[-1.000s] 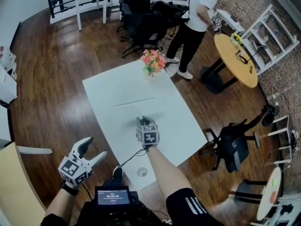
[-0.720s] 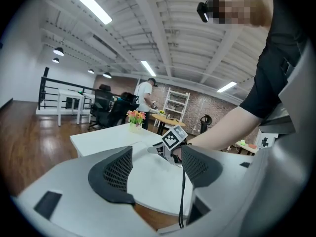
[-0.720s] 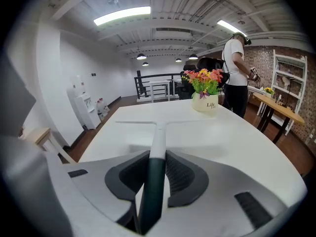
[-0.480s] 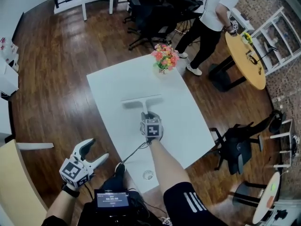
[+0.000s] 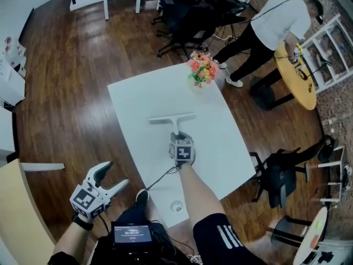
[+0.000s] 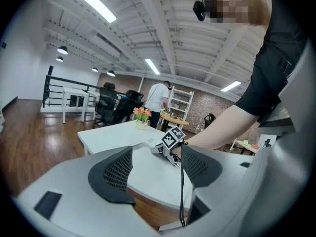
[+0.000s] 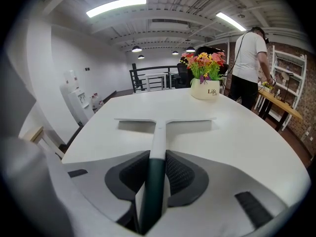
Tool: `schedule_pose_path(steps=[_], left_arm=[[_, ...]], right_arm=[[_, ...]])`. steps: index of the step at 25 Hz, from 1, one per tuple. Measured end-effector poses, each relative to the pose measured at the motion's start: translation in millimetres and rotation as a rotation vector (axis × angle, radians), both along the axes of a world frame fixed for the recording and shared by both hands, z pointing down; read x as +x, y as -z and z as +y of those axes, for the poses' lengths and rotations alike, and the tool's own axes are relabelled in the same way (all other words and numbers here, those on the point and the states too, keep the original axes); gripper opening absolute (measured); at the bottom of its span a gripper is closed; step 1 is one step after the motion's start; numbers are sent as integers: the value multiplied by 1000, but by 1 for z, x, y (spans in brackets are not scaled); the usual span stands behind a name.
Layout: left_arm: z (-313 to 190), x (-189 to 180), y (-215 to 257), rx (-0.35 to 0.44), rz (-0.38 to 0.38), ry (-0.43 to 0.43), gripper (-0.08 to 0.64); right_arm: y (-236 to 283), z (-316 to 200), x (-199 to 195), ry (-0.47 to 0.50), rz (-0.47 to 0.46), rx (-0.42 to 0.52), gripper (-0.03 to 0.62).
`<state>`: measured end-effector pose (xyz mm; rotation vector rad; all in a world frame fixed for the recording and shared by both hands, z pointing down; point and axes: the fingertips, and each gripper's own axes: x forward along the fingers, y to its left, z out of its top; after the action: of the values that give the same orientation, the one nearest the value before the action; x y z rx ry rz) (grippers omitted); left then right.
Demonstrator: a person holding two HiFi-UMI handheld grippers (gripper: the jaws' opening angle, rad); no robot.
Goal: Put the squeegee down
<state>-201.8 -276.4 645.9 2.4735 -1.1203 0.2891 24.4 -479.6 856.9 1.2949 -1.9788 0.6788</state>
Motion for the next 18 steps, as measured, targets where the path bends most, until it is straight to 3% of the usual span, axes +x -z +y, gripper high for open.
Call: schedule_pose_path(steps=[9, 18], left_arm=[[-5, 3, 11, 24, 2, -11, 313], [1, 24, 31, 54, 24, -39, 313]], right_arm=[[16, 0, -3, 9, -31, 30, 138], [73, 8, -10, 18, -114, 122, 152]])
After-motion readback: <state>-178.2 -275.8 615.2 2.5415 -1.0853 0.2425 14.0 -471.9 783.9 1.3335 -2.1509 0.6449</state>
